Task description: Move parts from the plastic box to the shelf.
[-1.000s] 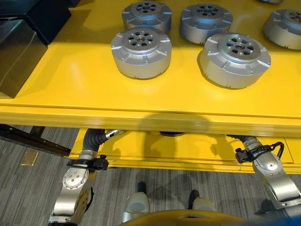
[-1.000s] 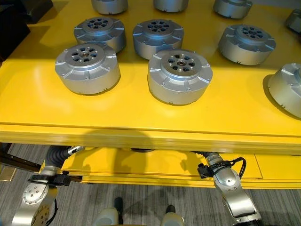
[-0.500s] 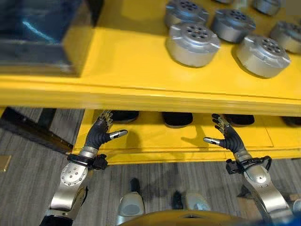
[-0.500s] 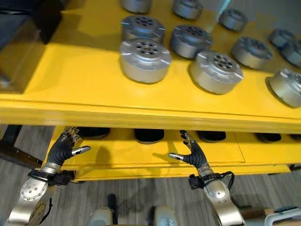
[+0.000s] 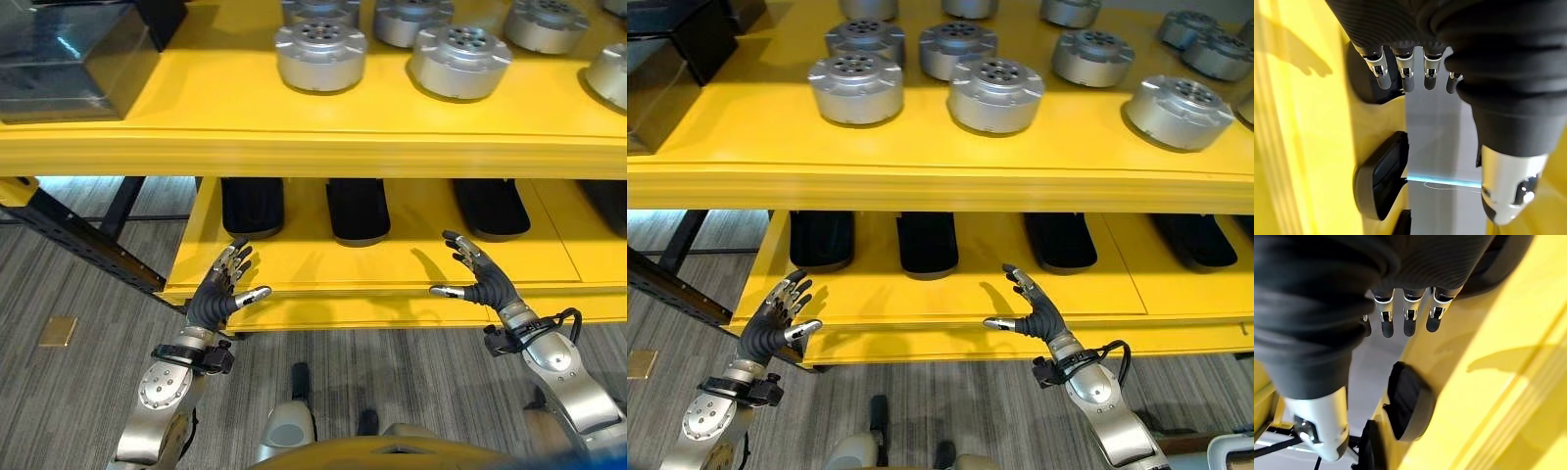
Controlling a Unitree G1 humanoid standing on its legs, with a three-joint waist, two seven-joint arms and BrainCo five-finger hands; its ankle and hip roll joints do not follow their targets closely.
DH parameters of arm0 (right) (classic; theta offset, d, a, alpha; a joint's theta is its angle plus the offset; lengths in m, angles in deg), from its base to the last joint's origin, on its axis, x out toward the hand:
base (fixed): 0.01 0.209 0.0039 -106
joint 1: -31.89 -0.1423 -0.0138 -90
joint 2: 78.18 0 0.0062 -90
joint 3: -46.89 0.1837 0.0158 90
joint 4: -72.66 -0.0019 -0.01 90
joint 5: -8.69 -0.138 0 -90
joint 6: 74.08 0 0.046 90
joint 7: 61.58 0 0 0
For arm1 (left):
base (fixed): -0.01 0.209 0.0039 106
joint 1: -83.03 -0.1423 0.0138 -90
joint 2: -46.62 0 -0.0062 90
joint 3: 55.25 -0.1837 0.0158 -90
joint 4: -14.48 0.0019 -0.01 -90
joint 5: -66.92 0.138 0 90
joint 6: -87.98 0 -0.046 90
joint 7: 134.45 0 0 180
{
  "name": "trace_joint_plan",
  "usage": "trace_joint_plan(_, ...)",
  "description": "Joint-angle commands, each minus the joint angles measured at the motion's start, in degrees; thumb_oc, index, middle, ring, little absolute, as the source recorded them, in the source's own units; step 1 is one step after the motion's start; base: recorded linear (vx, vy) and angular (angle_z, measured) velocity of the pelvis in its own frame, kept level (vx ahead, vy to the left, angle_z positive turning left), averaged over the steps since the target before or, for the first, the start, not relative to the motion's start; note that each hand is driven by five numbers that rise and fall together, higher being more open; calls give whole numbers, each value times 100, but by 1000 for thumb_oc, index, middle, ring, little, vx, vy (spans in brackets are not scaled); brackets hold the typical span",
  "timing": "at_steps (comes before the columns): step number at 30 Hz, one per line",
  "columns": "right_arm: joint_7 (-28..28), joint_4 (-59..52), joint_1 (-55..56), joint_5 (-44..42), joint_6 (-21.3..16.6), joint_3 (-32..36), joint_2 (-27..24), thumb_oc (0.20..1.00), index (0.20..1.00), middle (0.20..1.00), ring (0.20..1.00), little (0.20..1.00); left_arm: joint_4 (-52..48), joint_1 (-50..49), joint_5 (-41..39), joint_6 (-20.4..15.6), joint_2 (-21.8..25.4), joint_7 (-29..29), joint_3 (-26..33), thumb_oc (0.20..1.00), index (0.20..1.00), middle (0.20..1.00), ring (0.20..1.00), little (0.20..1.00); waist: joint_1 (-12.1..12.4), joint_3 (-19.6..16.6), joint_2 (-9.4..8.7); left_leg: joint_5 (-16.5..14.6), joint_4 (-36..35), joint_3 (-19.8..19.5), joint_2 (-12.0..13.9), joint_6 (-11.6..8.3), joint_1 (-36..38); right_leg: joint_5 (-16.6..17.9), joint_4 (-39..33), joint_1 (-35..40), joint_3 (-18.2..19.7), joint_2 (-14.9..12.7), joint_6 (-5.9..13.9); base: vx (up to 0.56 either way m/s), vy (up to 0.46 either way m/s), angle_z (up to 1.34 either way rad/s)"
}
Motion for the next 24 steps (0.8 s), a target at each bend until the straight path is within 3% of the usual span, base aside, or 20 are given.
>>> trace_joint_plan(1,-132,-213,-373,-214,-153,100,-10,1000,1000,1000,1000,1000,-113,466,-117,-254,161,-57,106,1000,1000,1000,1000,1000,-80,63,-316,-371,212,-241,358,-404,230,838,-858,245,-38,-626,709,-107,-99,-5)
trace_joint_plan(5,-109,-279,-193,-175,-226,219,81,1000,1000,1000,1000,1000,-116,558,-76,-167,120,-37,88,1000,1000,1000,1000,1000,-202,112,-337,-1240,1215,-87,-423,-3,256,934,-853,186,66,-633,717,-127,-94,1)
trace_joint_plan(7,-85,-320,-138,-128,-238,245,168,1000,1000,1000,1000,1000,-206,576,-101,-80,103,-43,143,1000,1000,1000,1000,1000,-246,166,-375,-1482,2111,-145,-775,170,170,1018,-881,228,228,-590,677,-110,-29,-14)
trace_joint_plan(9,-76,-359,-114,-138,-217,267,197,1000,1000,1000,1000,1000,-249,561,-141,-51,96,27,157,1000,1000,1000,1000,1000,-274,167,-381,-1504,2221,-124,-765,174,202,1032,-881,246,270,-575,670,-48,53,-17)
trace_joint_plan(12,-15,-409,-2,-175,-141,377,206,1000,1000,1000,1000,1000,-364,477,-278,43,120,257,203,1000,1000,1000,1000,1000,-361,94,-362,-1430,1850,-64,-497,122,481,1047,-851,257,283,-620,705,-17,195,-10)
trace_joint_plan(13,-11,-382,-38,-137,-107,363,184,1000,1000,1000,1000,1000,-371,488,-275,77,168,630,179,1000,1000,1000,1000,1000,-382,61,-313,-1459,1517,-49,-388,111,697,1018,-823,276,274,-649,736,-22,278,-5)
trace_joint_plan(15,-11,-373,-57,-125,-111,356,181,1000,1000,1000,1000,1000,-371,498,-303,69,181,736,174,1000,1000,1000,1000,1000,-388,46,-314,-1439,1440,-39,-386,115,714,1031,-819,251,274,-664,741,-26,197,-8)
trace_joint_plan(18,108,-259,-220,-304,-30,333,137,1000,1000,1000,1000,1000,-363,536,-490,330,290,1339,29,1000,1000,1000,1000,1000,-422,-28,-230,-1527,1056,-51,-412,150,896,1032,-741,226,310,-770,833,-45,303,-9)
trace_joint_plan(24,129,-197,-351,-568,190,335,133,1000,1000,1000,1000,1000,-203,624,-519,492,508,1593,-87,1000,1000,1000,1000,1000,-502,-106,-92,-1199,230,119,-139,22,1255,1014,-611,246,213,-981,1028,-48,319,0)
